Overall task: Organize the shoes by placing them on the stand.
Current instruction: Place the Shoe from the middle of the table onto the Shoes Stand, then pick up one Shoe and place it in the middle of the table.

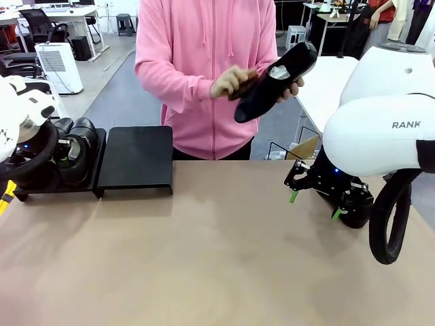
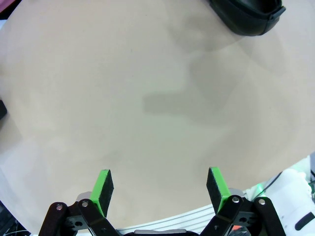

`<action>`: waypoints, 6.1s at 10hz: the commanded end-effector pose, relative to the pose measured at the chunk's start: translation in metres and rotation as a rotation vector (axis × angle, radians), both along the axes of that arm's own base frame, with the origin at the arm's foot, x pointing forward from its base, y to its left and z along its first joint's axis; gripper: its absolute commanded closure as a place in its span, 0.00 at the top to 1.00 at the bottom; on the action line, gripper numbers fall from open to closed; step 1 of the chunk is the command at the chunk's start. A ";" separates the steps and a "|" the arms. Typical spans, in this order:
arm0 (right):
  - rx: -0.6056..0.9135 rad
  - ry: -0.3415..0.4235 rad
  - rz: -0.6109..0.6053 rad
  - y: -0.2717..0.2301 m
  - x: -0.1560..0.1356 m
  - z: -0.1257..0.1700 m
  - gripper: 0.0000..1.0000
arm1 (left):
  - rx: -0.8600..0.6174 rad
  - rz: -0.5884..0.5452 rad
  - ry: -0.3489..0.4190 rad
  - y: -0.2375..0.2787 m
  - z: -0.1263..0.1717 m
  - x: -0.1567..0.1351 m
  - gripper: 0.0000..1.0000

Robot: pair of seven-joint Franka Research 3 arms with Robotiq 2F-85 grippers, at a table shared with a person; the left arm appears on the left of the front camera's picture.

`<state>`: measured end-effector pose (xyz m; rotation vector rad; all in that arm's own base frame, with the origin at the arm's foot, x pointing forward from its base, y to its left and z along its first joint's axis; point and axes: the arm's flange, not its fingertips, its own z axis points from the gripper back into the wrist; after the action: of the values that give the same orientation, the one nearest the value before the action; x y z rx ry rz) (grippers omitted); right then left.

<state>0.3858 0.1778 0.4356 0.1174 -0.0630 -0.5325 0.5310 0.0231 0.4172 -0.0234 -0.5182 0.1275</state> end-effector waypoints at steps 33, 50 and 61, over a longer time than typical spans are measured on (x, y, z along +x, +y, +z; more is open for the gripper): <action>0.007 -0.004 0.021 0.000 0.003 0.002 1.00 | -0.327 -1.120 0.391 -0.216 0.116 -0.168 0.28; -0.271 0.068 0.443 -0.182 0.163 -0.050 1.00 | -0.596 -1.103 0.526 -0.212 0.066 -0.155 0.28; -0.151 0.062 0.600 -0.200 0.180 -0.107 0.09 | -0.596 -1.103 0.526 -0.212 0.066 -0.155 0.28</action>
<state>0.5664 -0.0141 0.3288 -0.0609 0.0085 0.0455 0.3774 -0.1900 0.4855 -0.7931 0.1320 -0.7711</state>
